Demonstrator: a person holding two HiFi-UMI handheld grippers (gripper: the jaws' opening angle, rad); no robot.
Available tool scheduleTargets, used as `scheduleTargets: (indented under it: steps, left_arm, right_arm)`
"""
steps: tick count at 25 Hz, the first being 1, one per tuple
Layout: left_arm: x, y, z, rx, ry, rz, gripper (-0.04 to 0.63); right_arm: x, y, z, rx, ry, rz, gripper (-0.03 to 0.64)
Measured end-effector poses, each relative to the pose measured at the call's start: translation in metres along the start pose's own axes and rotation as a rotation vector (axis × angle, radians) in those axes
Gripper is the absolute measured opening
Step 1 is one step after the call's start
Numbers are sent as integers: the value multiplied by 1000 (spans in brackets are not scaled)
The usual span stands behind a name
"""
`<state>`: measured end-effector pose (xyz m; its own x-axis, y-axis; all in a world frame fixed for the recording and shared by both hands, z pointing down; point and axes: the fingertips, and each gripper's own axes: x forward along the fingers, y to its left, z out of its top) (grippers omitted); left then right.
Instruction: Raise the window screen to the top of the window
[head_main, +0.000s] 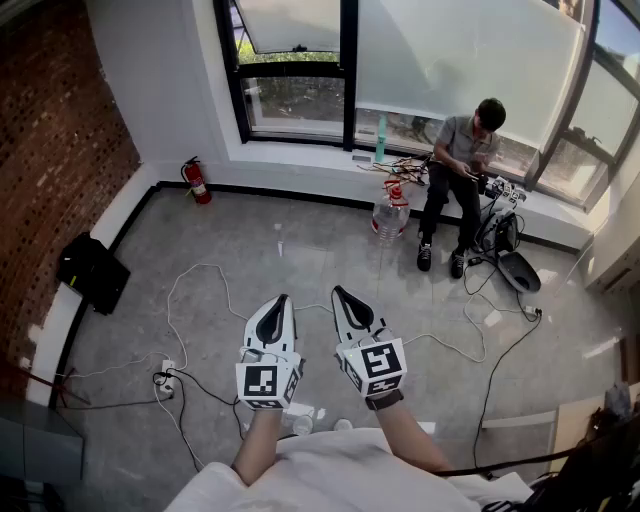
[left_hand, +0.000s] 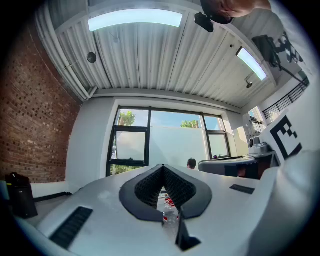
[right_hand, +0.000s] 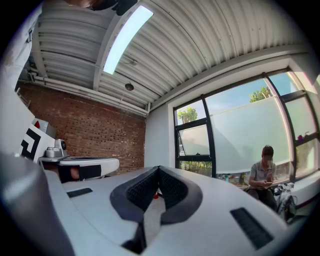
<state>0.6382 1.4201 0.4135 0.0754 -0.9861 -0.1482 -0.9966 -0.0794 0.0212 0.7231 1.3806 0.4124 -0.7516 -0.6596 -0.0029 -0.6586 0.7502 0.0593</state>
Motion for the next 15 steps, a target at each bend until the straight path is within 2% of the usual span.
scheduleTargets:
  steps: [8, 12, 15]
  left_arm:
    - [-15, -12, -25, 15, 73, 1, 2]
    - [-20, 10, -44, 3, 123, 35, 2]
    - [-10, 35, -54, -6, 129, 48, 2]
  right_arm:
    - [-12, -6, -23, 71, 12, -25, 2]
    - [12, 4, -49, 107, 93, -4, 2]
    - [39, 18, -59, 110, 119, 25, 2]
